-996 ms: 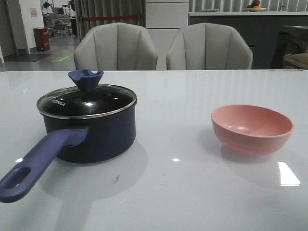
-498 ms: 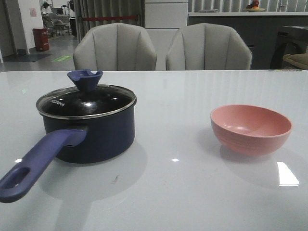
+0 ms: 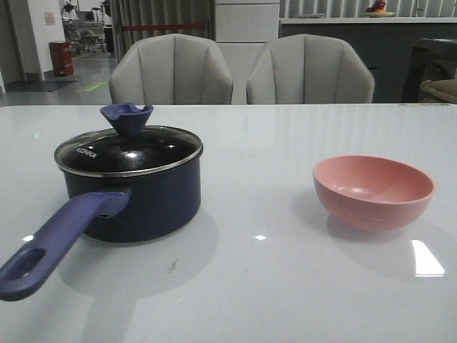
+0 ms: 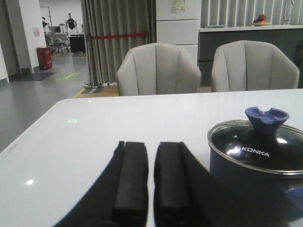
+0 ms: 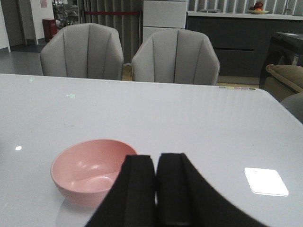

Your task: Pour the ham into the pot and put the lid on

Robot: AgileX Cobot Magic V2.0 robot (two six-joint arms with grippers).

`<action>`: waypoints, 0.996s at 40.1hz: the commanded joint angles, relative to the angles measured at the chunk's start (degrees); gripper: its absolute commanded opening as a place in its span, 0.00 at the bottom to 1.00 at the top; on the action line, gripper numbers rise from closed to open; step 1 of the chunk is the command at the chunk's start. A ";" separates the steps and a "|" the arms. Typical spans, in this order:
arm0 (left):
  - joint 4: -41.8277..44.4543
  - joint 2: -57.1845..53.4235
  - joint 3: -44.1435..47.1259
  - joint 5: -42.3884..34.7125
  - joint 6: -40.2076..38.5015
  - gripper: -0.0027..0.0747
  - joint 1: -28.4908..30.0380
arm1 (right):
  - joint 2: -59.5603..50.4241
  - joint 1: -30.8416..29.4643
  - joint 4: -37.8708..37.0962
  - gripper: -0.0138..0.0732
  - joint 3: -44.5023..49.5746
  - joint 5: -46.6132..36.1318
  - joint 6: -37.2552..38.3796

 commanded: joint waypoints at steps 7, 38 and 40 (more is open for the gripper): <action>-0.52 -1.09 1.12 -4.42 -0.22 0.20 0.02 | -1.67 -0.42 -1.09 0.34 3.54 -11.08 0.64; -0.52 -1.09 1.12 -4.42 -0.22 0.20 0.02 | -1.67 -0.42 -1.09 0.34 3.53 -11.41 0.64; -0.52 -1.09 1.12 -4.42 -0.22 0.20 0.02 | -1.67 -0.42 -1.09 0.34 3.53 -11.41 0.64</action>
